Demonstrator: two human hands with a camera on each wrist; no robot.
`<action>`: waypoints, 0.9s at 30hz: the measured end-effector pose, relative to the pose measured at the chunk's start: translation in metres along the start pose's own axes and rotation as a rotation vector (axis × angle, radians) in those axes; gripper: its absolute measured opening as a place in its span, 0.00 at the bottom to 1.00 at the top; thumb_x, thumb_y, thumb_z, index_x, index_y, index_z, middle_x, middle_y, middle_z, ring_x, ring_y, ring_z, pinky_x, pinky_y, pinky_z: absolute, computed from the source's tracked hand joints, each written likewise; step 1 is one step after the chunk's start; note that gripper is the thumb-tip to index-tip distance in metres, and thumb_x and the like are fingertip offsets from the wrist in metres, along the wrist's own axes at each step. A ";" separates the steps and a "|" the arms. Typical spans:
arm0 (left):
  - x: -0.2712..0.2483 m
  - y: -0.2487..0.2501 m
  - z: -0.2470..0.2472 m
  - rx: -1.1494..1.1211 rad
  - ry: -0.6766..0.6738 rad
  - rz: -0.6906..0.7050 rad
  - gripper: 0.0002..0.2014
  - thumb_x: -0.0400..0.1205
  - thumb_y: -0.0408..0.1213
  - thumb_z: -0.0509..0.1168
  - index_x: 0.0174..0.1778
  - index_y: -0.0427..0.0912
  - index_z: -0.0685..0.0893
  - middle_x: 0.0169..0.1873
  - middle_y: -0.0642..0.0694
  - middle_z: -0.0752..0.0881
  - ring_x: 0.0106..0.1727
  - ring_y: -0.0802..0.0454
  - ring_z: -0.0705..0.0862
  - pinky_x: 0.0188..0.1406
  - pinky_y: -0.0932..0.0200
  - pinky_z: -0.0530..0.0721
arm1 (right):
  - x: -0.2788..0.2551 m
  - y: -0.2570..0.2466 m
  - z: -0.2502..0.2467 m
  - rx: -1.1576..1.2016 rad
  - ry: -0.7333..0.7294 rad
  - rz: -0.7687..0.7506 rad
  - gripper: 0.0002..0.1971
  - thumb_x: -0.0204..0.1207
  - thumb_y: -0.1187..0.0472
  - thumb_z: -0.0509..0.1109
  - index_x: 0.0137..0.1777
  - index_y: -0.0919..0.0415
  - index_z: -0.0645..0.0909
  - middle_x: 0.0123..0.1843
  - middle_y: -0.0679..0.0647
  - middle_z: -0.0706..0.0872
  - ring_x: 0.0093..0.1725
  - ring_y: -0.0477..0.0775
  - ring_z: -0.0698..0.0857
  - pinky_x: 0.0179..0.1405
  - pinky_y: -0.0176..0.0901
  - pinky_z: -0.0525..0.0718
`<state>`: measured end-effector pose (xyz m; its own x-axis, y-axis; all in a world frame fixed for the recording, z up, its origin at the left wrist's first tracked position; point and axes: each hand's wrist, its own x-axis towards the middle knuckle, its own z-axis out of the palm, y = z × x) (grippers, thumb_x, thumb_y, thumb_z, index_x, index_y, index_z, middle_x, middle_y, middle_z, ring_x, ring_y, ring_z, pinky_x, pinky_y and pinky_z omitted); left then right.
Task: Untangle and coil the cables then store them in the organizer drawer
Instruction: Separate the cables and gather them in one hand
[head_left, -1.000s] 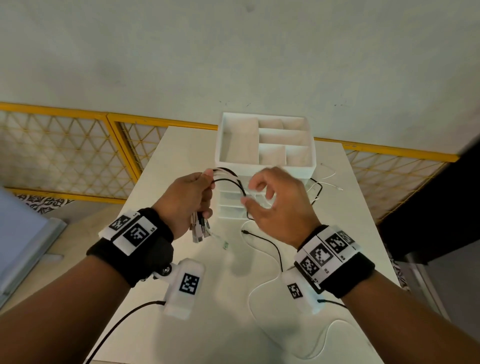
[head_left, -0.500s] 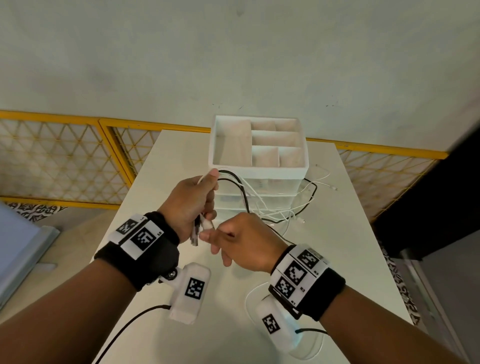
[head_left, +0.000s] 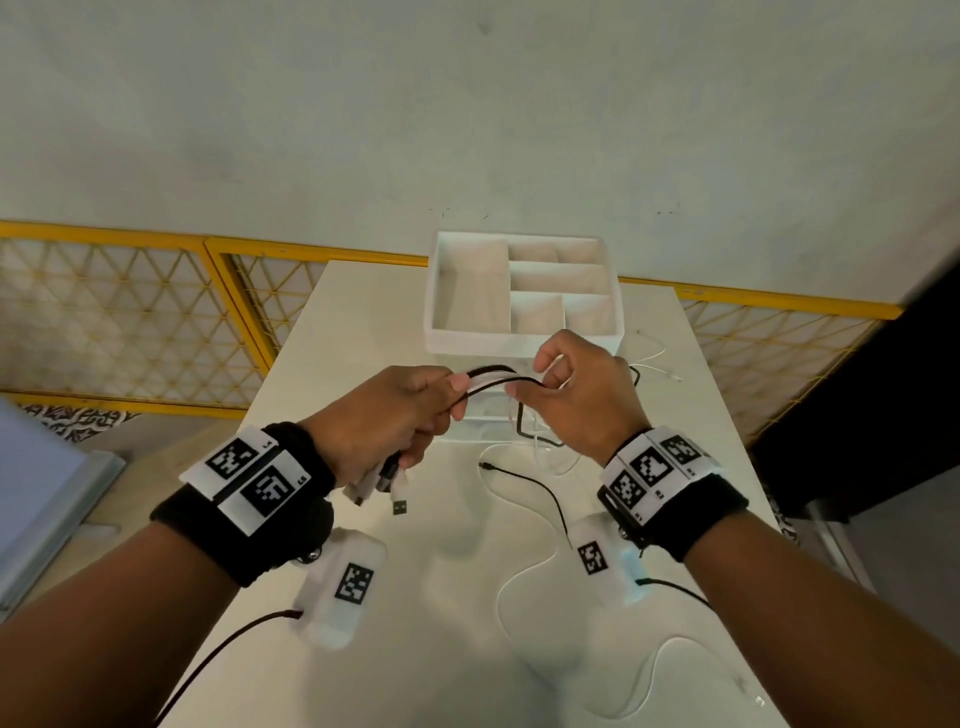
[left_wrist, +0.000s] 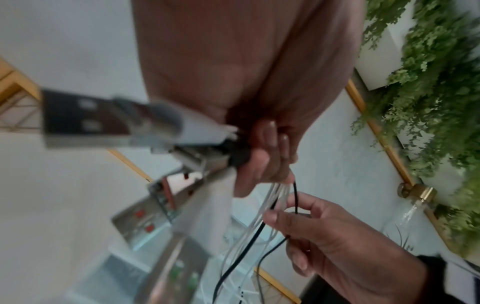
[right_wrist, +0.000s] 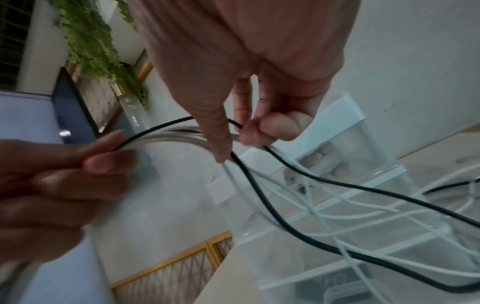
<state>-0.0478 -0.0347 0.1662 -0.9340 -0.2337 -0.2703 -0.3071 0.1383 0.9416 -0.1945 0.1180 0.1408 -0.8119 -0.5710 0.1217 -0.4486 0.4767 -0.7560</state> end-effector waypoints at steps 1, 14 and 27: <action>-0.002 0.000 -0.002 0.041 -0.016 -0.002 0.20 0.88 0.51 0.57 0.42 0.38 0.80 0.25 0.51 0.65 0.23 0.54 0.61 0.23 0.62 0.66 | 0.003 0.004 -0.004 -0.009 -0.050 0.007 0.12 0.71 0.52 0.82 0.46 0.55 0.83 0.30 0.54 0.85 0.26 0.40 0.78 0.28 0.20 0.74; 0.005 -0.031 -0.004 0.492 0.114 -0.099 0.15 0.86 0.40 0.61 0.39 0.39 0.89 0.28 0.52 0.83 0.21 0.64 0.76 0.21 0.75 0.69 | 0.017 0.083 -0.042 -0.123 0.032 0.101 0.18 0.78 0.60 0.72 0.65 0.43 0.83 0.49 0.42 0.89 0.44 0.52 0.89 0.59 0.44 0.84; 0.027 -0.036 -0.002 -0.125 0.506 -0.139 0.18 0.88 0.44 0.60 0.38 0.37 0.82 0.26 0.48 0.69 0.19 0.56 0.62 0.20 0.62 0.62 | -0.115 0.197 -0.008 -0.827 -0.768 0.361 0.06 0.68 0.57 0.70 0.34 0.46 0.78 0.51 0.46 0.89 0.54 0.51 0.90 0.53 0.39 0.87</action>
<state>-0.0612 -0.0482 0.1254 -0.6715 -0.6807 -0.2927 -0.3691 -0.0352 0.9287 -0.1922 0.2828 -0.0167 -0.6304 -0.4316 -0.6452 -0.5739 0.8189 0.0129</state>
